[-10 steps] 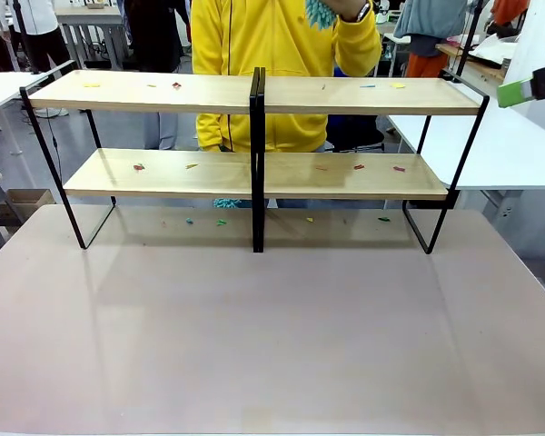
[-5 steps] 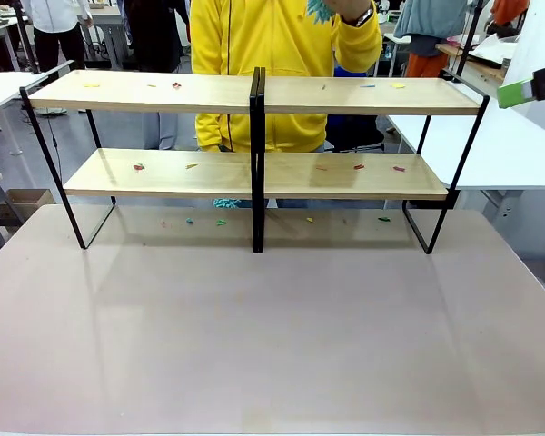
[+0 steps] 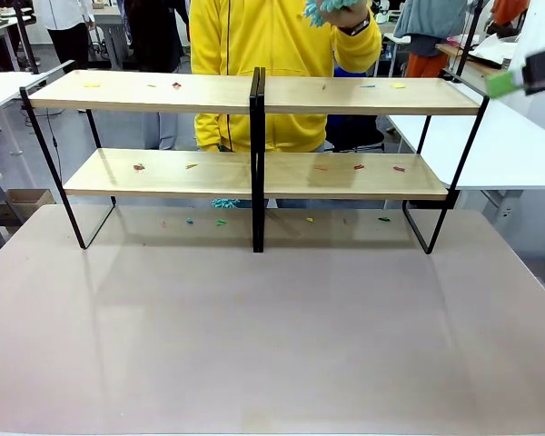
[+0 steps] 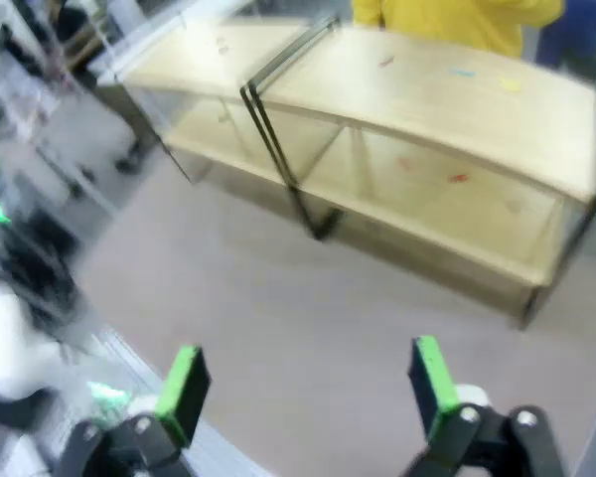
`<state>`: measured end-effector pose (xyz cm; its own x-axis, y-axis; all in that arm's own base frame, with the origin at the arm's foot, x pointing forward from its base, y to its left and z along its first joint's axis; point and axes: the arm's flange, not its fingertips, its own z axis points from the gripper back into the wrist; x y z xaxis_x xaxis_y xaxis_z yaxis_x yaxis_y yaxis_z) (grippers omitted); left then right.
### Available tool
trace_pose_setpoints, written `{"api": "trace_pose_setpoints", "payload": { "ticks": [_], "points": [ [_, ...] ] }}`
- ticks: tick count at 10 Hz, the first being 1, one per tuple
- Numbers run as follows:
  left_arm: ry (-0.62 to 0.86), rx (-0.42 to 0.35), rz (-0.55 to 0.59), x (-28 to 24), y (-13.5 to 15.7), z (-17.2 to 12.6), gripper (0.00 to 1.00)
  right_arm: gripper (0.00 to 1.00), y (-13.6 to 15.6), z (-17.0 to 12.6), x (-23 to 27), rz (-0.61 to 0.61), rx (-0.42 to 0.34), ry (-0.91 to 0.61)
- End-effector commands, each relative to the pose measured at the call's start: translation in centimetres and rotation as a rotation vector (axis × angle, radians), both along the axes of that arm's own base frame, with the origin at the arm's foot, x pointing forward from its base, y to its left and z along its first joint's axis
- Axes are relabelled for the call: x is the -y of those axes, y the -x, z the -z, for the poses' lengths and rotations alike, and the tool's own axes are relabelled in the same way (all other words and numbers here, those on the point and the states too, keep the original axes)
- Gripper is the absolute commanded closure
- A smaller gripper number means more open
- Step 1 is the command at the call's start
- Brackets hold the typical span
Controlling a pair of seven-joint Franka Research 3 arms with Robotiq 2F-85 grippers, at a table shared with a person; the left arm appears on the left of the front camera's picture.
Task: Clean the shelves.
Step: Pick up the Duster when the human hands it over.
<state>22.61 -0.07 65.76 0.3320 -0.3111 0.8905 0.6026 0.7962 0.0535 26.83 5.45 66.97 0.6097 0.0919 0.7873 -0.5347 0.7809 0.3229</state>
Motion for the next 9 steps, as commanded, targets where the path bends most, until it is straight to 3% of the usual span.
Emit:
{"api": "trace_pose_setpoints", "payload": {
  "ticks": [1,2,3,4,5,6,7,9],
  "points": [
    [-0.001,0.006,0.016,0.0,0.1,0.0,0.00,0.00,-8.2,-6.7,2.1,0.224,-0.216,-0.505],
    [-0.001,0.006,0.016,0.0,0.1,0.0,0.00,0.00,-10.9,-8.1,3.5,0.260,-0.238,-0.732],
    [-0.001,0.006,0.016,0.0,0.1,0.0,0.00,0.00,-11.3,-8.0,2.5,0.269,-0.105,-0.702],
    [-0.001,0.006,0.016,0.0,0.1,0.0,0.00,0.00,-7.5,-5.2,3.2,0.082,-0.123,-0.292],
    [-0.001,0.006,0.016,0.0,0.1,0.0,0.00,0.00,-10.6,-7.3,4.3,0.141,-0.147,-0.446],
    [-0.001,0.006,0.016,0.0,0.1,0.0,0.00,0.00,-10.9,-7.3,3.6,0.177,-0.369,-0.613],
    [-0.001,0.006,0.016,0.0,0.1,0.0,0.00,0.00,-13.5,-7.7,4.2,0.293,-0.537,-0.758],
    [-0.001,0.006,0.016,0.0,0.1,0.0,0.00,0.00,-18.3,-8.6,3.1,0.421,-0.684,-0.809]
  ]
}}
